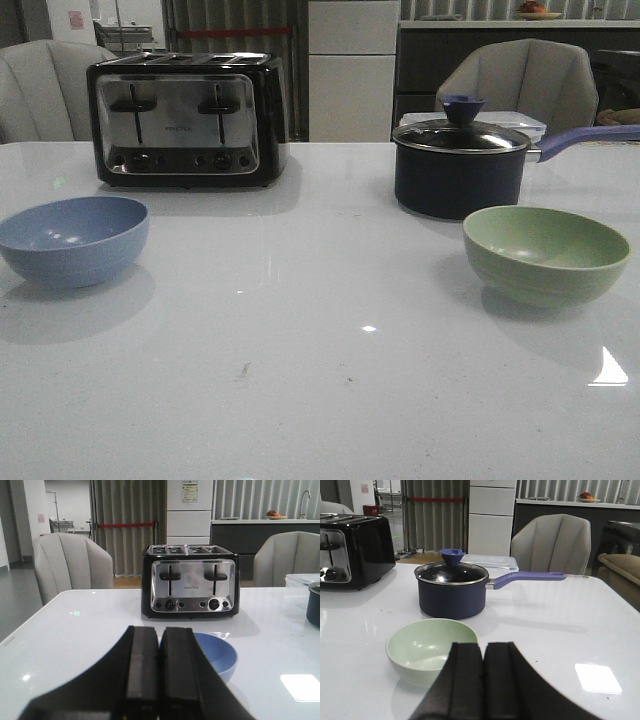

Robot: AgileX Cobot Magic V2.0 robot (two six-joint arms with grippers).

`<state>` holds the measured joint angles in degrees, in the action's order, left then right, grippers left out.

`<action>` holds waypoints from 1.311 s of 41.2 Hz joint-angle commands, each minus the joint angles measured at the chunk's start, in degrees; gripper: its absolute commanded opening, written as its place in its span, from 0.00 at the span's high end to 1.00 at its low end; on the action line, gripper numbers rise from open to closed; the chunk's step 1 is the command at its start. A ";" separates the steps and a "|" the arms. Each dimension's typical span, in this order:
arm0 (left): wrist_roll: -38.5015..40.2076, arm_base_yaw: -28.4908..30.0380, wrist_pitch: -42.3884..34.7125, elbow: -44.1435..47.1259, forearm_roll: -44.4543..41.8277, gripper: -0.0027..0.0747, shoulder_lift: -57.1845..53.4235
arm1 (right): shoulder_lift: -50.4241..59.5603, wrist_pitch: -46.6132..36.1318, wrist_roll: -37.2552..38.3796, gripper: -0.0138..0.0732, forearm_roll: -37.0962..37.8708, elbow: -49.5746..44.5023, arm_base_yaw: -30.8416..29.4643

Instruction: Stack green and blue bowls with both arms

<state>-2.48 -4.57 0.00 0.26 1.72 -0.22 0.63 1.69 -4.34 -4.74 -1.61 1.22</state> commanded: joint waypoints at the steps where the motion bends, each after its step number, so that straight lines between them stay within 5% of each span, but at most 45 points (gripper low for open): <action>1: 0.41 0.11 -4.64 0.15 0.35 0.85 -1.18 | 1.09 -5.17 -0.06 0.78 0.14 0.18 -0.41; 34: 0.41 0.11 -7.47 -0.65 0.35 0.85 -1.18 | 1.09 -5.61 -0.06 0.78 0.14 1.64 -0.41; 44: 0.41 0.11 -7.76 -9.21 0.35 0.85 -0.72 | 0.35 -3.18 -0.06 0.78 0.14 12.99 -0.41; 54: -0.23 0.11 -1.75 -21.00 -2.67 0.85 5.36 | -9.61 8.10 -0.06 0.78 0.14 27.82 -0.41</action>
<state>-2.60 -4.57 0.00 -15.53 0.00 1.68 -4.34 9.52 -4.34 -4.74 20.59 1.22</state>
